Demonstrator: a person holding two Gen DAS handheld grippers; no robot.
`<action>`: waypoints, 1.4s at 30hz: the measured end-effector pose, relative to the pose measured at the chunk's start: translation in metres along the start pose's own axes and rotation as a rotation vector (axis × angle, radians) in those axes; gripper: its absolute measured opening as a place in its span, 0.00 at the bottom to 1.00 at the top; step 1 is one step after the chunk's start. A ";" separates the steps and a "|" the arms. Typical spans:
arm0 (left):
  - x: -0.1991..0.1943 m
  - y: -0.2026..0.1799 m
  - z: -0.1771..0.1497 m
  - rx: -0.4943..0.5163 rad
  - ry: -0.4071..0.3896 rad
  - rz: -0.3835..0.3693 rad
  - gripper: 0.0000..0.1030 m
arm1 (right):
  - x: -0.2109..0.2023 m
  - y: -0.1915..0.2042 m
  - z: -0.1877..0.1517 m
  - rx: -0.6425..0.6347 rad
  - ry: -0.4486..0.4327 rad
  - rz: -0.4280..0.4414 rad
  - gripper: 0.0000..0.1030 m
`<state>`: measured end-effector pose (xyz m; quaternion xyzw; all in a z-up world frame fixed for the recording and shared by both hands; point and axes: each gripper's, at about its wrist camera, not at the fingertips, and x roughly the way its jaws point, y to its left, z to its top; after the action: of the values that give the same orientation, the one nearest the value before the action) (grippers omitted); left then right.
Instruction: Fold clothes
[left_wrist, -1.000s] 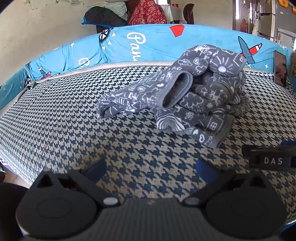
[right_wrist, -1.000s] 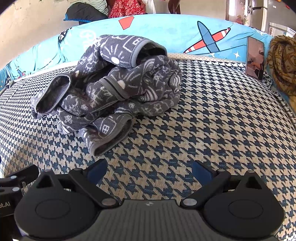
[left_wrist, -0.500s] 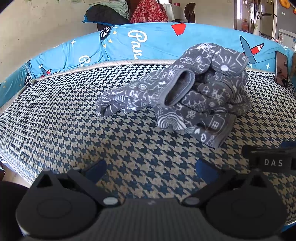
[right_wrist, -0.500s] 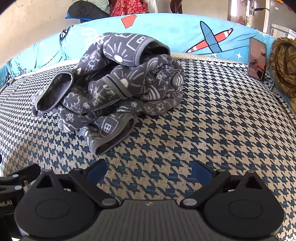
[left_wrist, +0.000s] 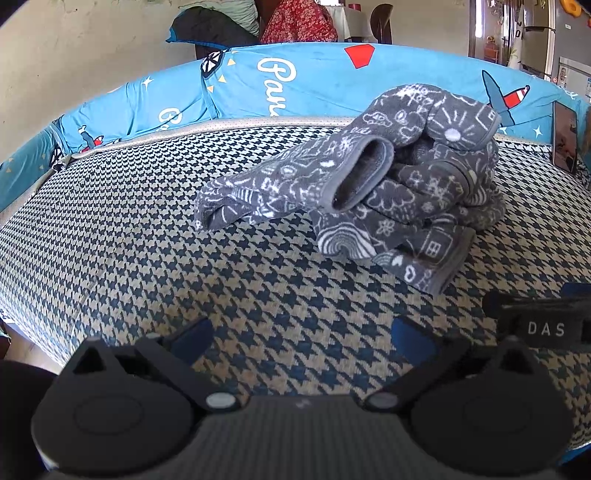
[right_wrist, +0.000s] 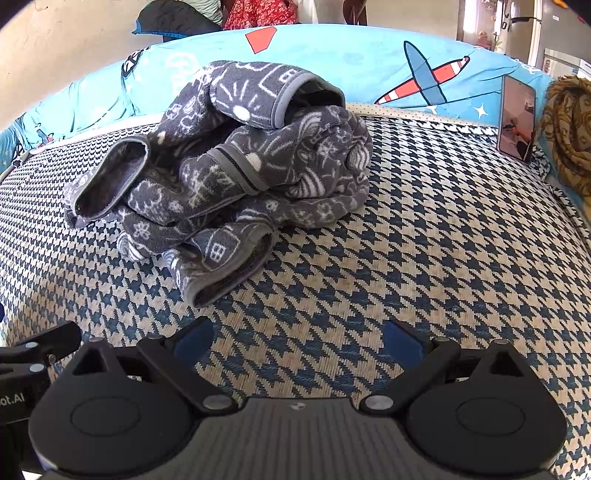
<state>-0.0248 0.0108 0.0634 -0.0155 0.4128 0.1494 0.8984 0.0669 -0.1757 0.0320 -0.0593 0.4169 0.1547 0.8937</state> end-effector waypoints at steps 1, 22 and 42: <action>0.000 0.000 0.000 0.000 0.000 0.000 1.00 | 0.000 0.000 0.000 0.000 0.000 0.001 0.96; 0.001 0.003 0.001 -0.028 0.006 0.001 1.00 | 0.000 0.002 0.001 0.000 -0.005 0.004 0.96; 0.005 0.004 0.002 -0.022 0.000 0.017 1.00 | 0.000 0.003 0.002 0.005 -0.008 0.008 0.96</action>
<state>-0.0214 0.0164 0.0613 -0.0219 0.4113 0.1616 0.8968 0.0677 -0.1720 0.0334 -0.0549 0.4141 0.1577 0.8948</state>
